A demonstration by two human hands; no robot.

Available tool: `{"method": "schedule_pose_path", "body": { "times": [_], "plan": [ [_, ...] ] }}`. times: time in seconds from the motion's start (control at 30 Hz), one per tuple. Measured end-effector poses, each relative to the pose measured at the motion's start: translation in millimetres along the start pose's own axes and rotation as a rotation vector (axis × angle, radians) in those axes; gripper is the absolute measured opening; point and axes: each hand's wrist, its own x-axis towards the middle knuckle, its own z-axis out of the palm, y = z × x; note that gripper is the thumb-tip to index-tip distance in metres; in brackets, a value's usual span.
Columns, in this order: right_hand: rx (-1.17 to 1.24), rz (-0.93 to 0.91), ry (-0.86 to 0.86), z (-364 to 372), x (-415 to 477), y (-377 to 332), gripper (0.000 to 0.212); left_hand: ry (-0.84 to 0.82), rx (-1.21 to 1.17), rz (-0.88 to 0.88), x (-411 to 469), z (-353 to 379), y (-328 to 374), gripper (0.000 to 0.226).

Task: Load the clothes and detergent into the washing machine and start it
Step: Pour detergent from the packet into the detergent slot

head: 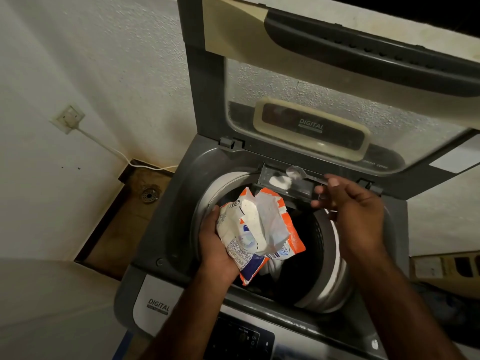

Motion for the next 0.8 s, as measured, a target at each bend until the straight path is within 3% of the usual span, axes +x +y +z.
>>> {"method": "schedule_pose_path", "body": {
  "times": [0.2, 0.4, 0.53, 0.7, 0.8],
  "plan": [
    [-0.014, -0.131, -0.159, -11, -35, -57, 0.022, 0.005, -0.022, 0.006, 2, 1, -1, 0.057],
    [-0.304, -0.113, -0.309, 26, -63, -42, 0.025, -0.023, -0.078, 0.020, -7, 10, 0, 0.050],
    [-0.606, -0.115, -0.397, 42, -80, -19, 0.022, -0.079, -0.118, 0.019, -14, 15, 3, 0.058],
    [-0.839, -0.260, -0.411, 44, -95, -18, 0.025, -0.193, -0.154, -0.009, -27, 22, 10, 0.061],
    [-0.639, -0.360, -0.257, 32, -108, -26, 0.029, -0.215, -0.119, -0.053, -34, 26, 18, 0.060]
  ]
}}
